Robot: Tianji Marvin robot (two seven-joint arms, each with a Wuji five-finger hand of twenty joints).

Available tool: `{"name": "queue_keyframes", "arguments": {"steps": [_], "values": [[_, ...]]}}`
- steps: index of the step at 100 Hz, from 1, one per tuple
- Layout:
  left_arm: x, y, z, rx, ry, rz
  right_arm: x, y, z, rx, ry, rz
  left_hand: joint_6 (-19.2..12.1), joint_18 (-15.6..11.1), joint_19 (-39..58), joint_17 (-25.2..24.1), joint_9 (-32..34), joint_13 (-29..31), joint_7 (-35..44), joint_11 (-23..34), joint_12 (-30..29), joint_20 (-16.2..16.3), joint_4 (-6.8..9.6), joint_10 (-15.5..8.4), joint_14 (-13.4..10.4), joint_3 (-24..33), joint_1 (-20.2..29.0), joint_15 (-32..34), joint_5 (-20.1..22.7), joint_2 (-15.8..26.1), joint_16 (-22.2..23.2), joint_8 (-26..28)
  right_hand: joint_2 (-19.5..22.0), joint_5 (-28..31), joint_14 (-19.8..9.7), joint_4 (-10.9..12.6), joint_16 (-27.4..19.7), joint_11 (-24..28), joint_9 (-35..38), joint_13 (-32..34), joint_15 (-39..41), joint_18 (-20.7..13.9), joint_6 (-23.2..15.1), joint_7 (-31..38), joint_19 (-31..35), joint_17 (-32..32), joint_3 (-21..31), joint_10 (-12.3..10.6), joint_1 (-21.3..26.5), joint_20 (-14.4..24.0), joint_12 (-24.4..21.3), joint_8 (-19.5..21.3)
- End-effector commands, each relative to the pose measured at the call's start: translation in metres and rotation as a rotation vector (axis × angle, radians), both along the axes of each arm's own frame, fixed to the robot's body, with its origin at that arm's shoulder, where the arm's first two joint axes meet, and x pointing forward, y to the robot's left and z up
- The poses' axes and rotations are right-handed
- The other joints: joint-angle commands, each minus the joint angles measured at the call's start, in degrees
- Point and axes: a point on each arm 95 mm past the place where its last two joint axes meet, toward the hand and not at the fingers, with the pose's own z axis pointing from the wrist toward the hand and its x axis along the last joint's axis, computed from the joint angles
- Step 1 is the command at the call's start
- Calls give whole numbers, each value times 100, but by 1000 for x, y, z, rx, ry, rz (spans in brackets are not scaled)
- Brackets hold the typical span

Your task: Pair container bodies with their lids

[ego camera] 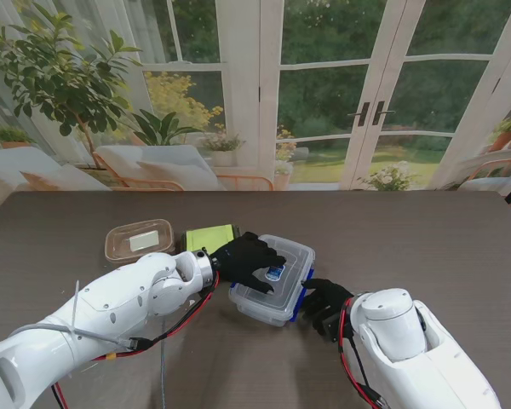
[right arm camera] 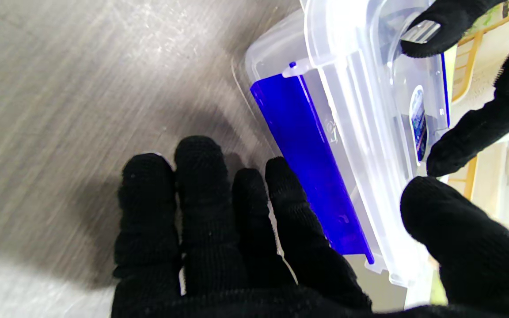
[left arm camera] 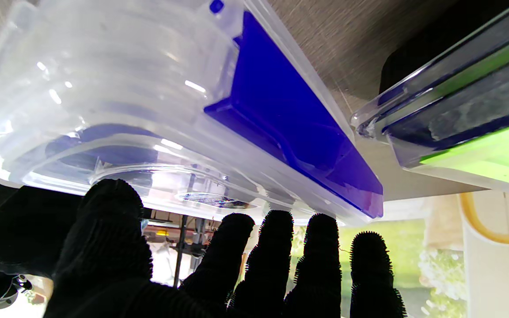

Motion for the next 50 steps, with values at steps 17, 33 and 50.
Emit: {"name": "queue_keyframes", "arguments": {"steps": [17, 33, 50], "values": [[-4, 4, -14, 43, 36, -2, -4, 9, 12, 78, -31, -31, -6, -129, -192, -112, 235, -85, 18, 355, 128, 53, 5, -20, -90, -35, -46, -38, 76, 103, 52, 25, -49, 888, -7, -232, -112, -419, -358, -627, -432, -225, -690, 718, -326, -1498, 265, 105, 117, 183, -371, 547], [-4, 5, -14, 43, 37, -4, -4, 9, 12, 87, -25, -27, -4, -136, -197, -111, 239, -84, 7, 357, 128, 57, 5, -27, -93, -36, -52, -38, 51, 121, 52, 21, -34, 835, 61, -255, -242, -675, -362, -766, -804, -214, -642, 557, -428, -1552, 263, 104, 111, 194, -611, 625], [-4, 5, -15, 46, 42, -6, -4, 7, 10, 74, -14, -15, -12, -132, -204, -111, 234, -84, 13, 354, 128, 60, 5, -23, -91, -37, -50, -38, 65, 131, 51, 22, -52, 257, 150, -247, -324, -849, -367, -791, -1017, -171, -578, 423, -503, -1572, 234, 116, 124, 188, -787, 666]]}}
